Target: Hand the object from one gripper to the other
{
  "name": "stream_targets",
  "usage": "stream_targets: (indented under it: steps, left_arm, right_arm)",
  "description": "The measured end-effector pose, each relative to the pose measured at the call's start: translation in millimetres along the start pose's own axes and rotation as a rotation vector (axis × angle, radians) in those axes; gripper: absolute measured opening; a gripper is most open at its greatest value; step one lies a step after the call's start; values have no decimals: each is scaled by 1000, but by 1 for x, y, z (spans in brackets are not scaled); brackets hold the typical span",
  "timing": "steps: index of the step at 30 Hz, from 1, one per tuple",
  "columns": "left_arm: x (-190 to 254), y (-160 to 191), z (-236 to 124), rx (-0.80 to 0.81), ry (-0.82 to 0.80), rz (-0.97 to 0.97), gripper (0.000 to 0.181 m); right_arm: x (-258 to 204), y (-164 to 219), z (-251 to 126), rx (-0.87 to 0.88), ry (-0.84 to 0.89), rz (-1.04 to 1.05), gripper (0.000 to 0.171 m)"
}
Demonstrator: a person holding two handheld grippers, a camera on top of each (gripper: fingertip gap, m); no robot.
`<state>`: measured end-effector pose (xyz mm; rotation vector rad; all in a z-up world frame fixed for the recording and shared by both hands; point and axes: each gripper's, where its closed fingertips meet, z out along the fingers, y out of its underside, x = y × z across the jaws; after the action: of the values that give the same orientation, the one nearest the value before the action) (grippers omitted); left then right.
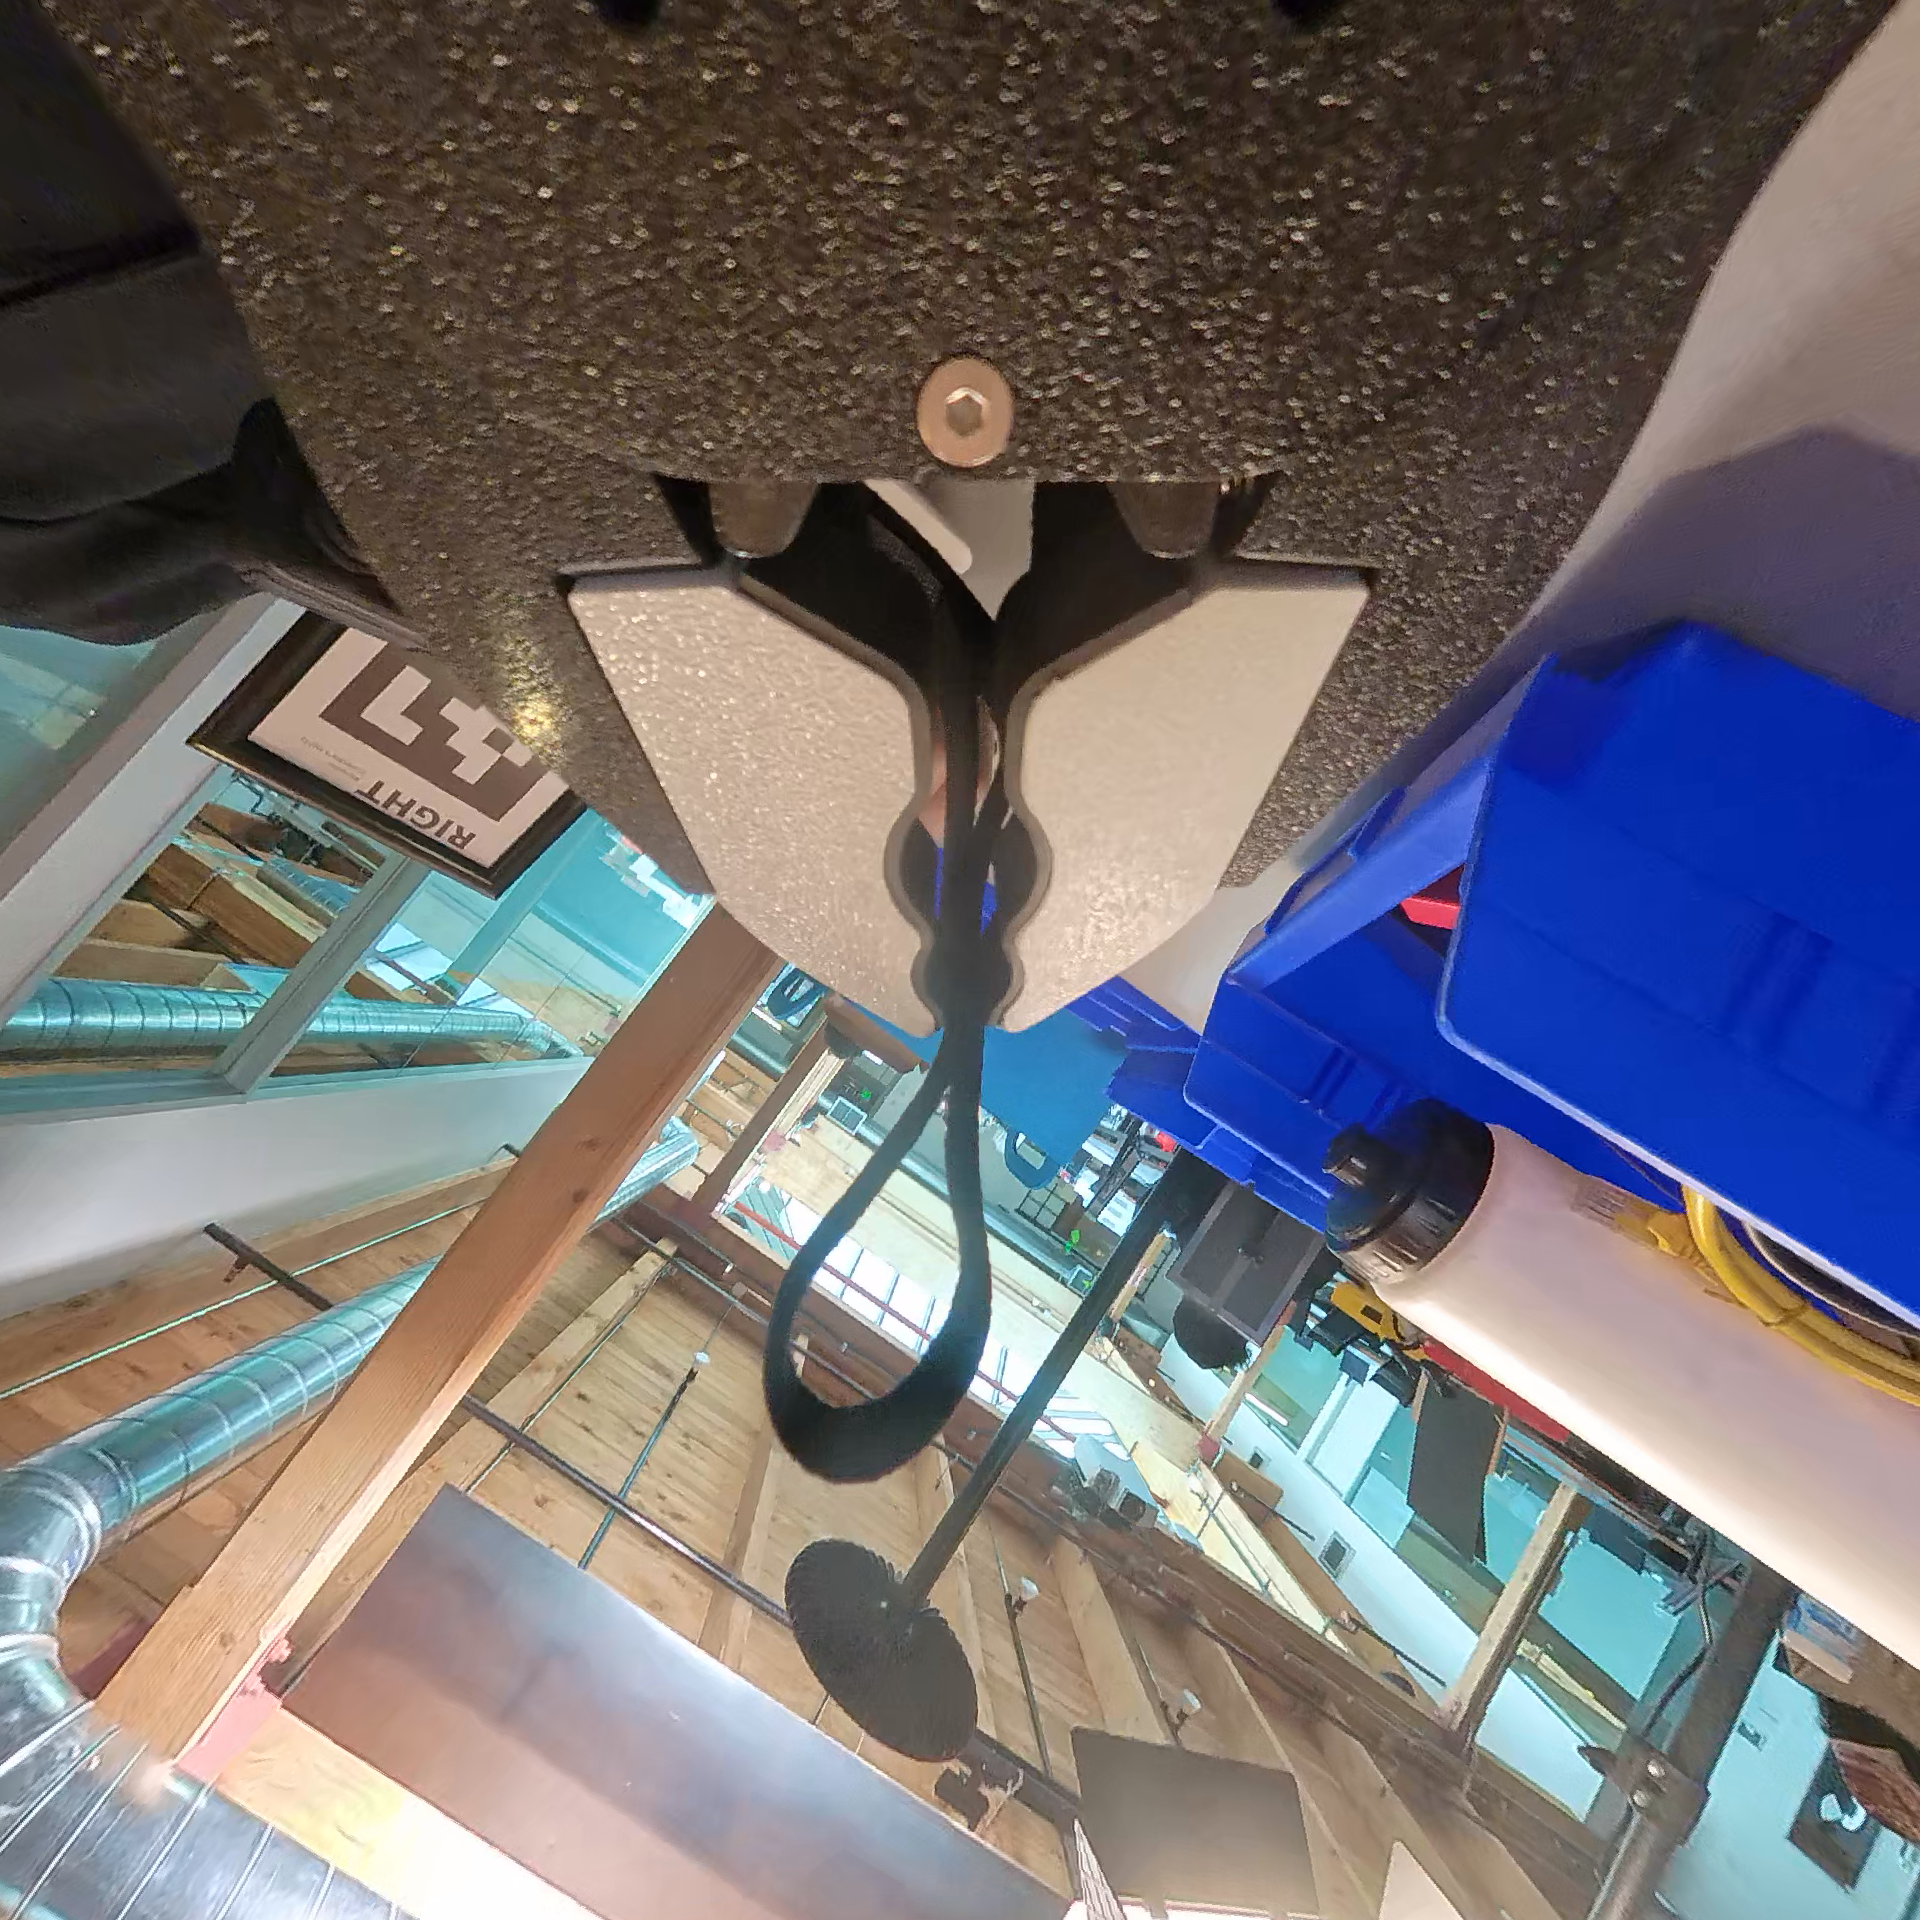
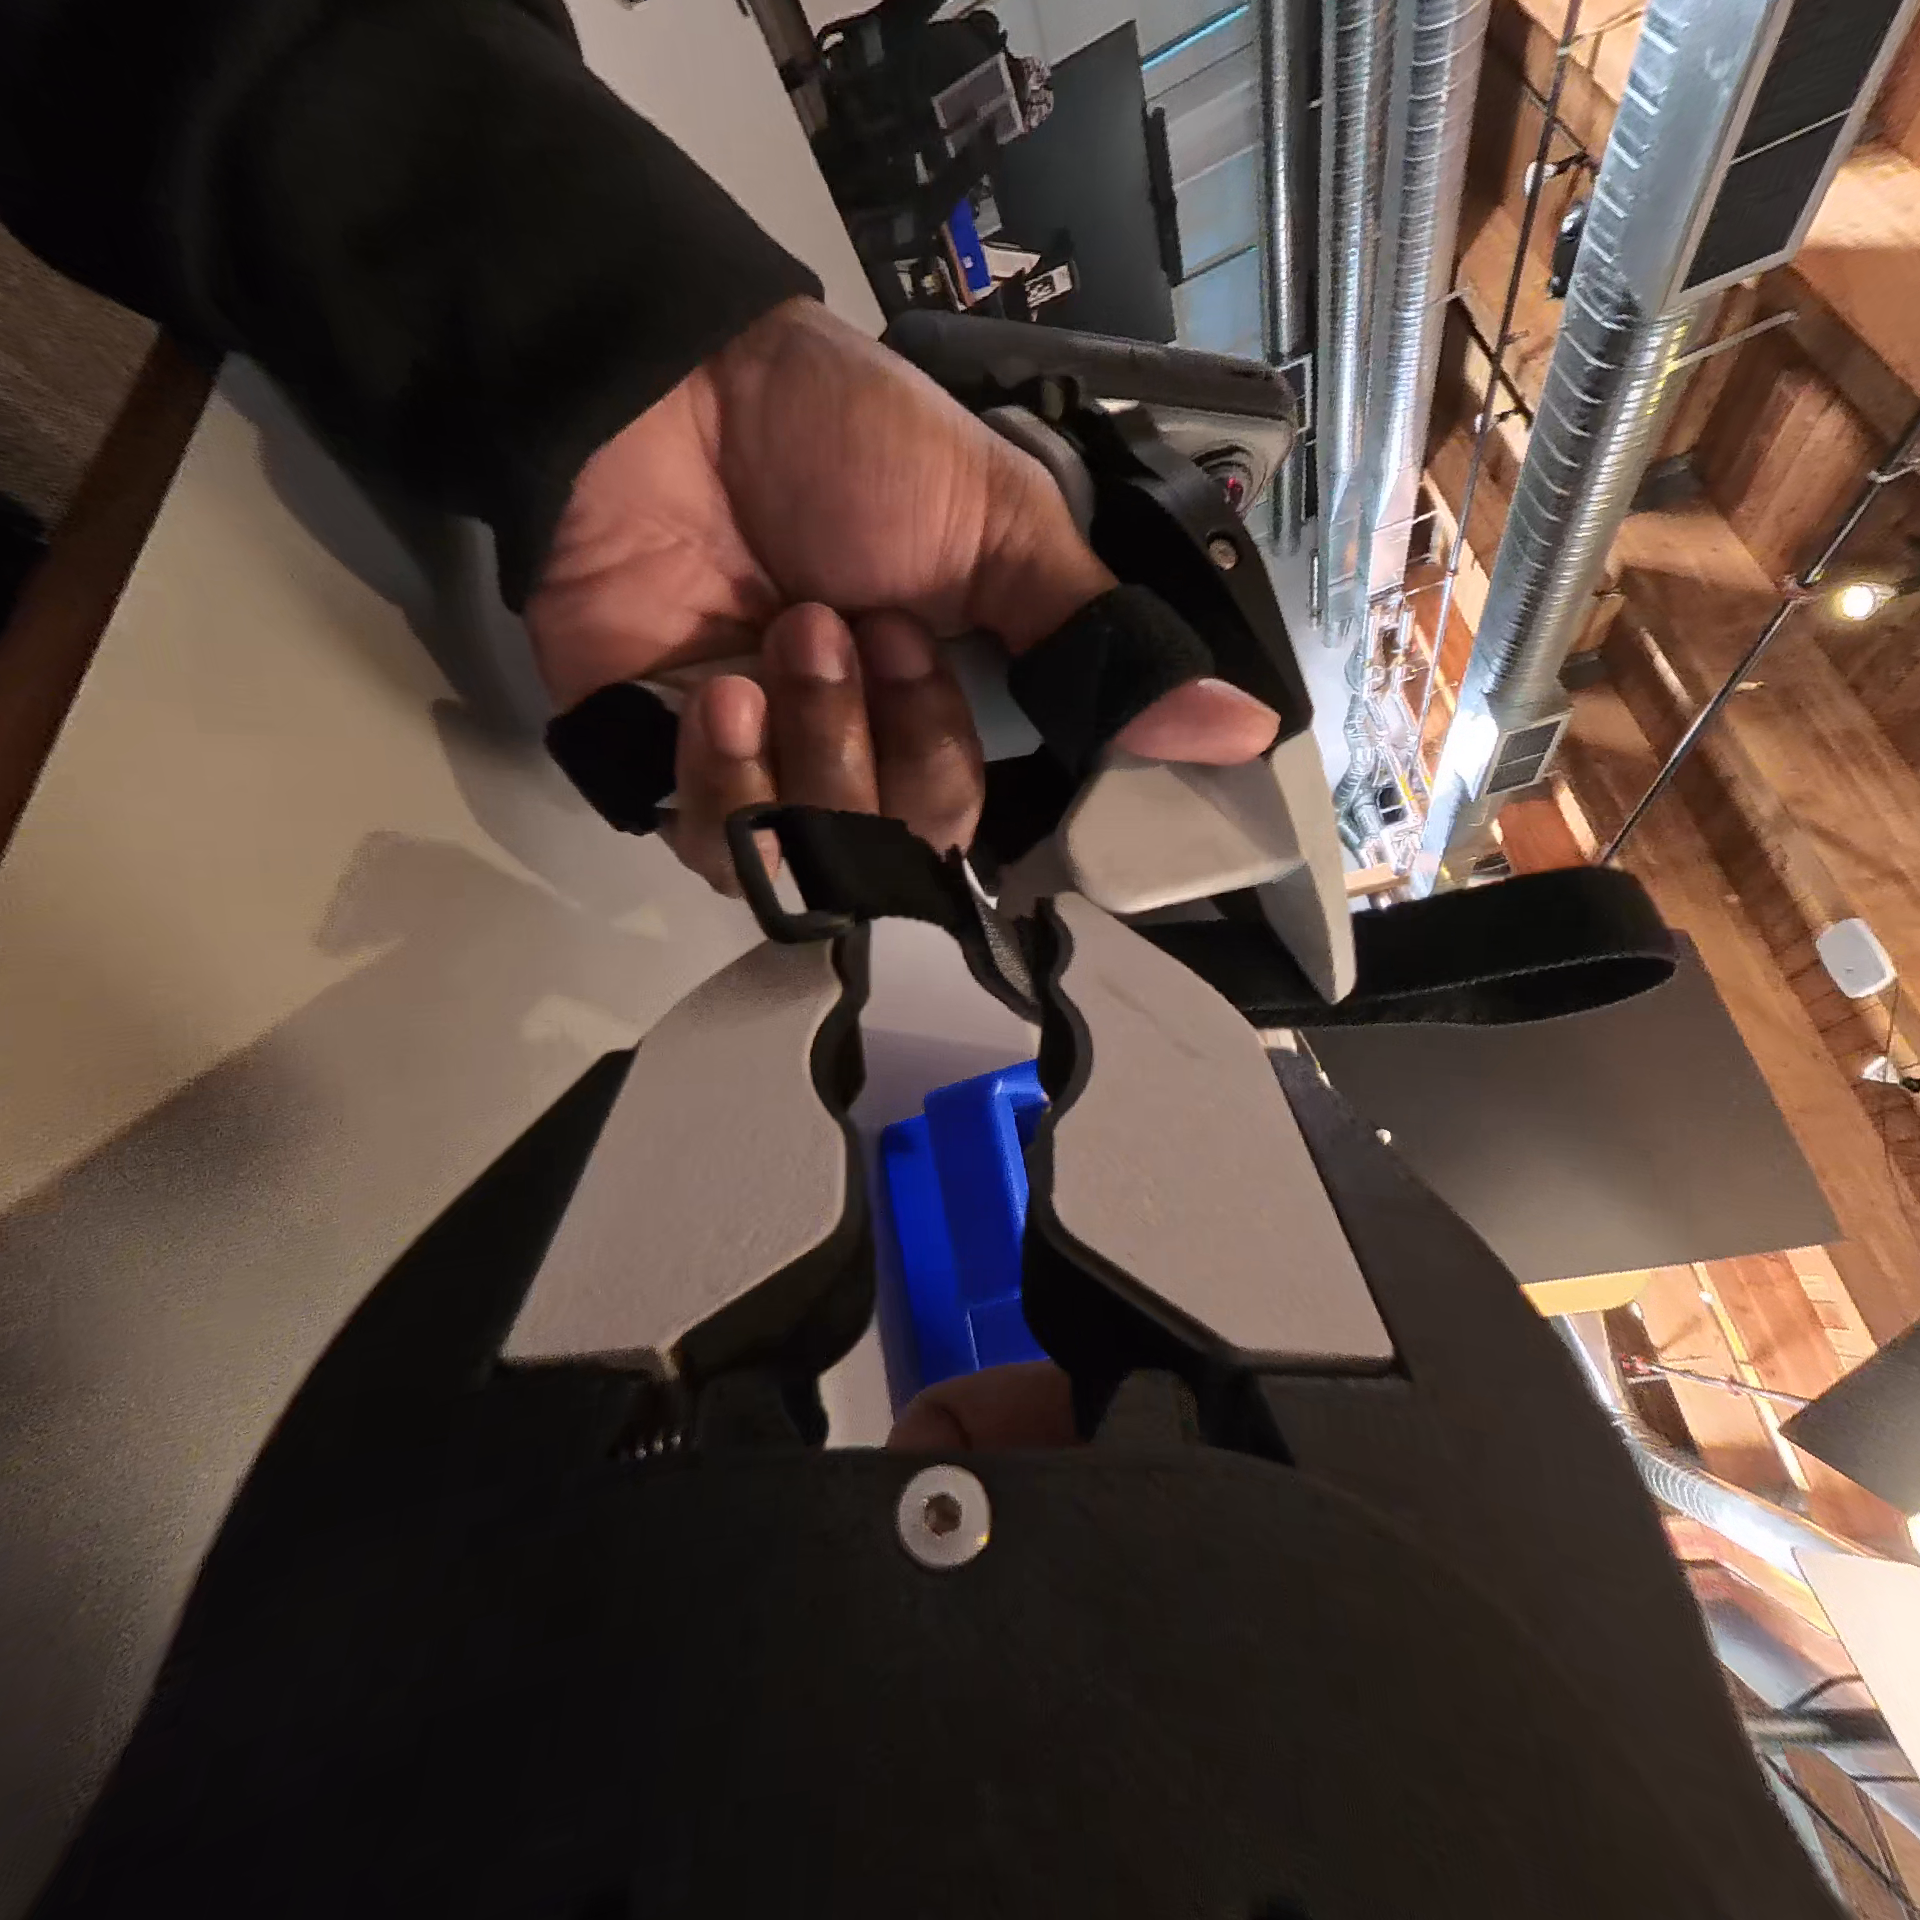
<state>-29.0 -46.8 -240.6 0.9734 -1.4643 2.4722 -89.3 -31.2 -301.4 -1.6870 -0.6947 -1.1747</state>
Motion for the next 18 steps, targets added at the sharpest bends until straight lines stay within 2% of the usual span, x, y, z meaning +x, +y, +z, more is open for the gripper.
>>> stream_targets:
  steps: [3,5,6,10,12,15,18]
  left_arm:
    - [0,7,3,-44,-8,7,7]
    - [3,6,4,-40,2,21,12]
    - [7,2,4,-15,14,37,21]
    - [14,-17,-1,74,-36,197,45]
    - [22,-21,-2,86,-55,326,51]
    - [38,-12,1,19,-28,562,53]
    - [59,7,1,-60,76,727,53]
  right_arm:
    - [-1,-2,-1,19,-21,34,5]
    - [4,-1,-3,30,-24,82,4]
    - [11,-2,-5,49,-8,133,4]
    - [46,9,-17,108,46,470,4]
    - [61,15,-24,157,36,669,4]
    - [68,12,-34,281,-103,973,4]
    - [70,6,-43,390,-255,1210,4]
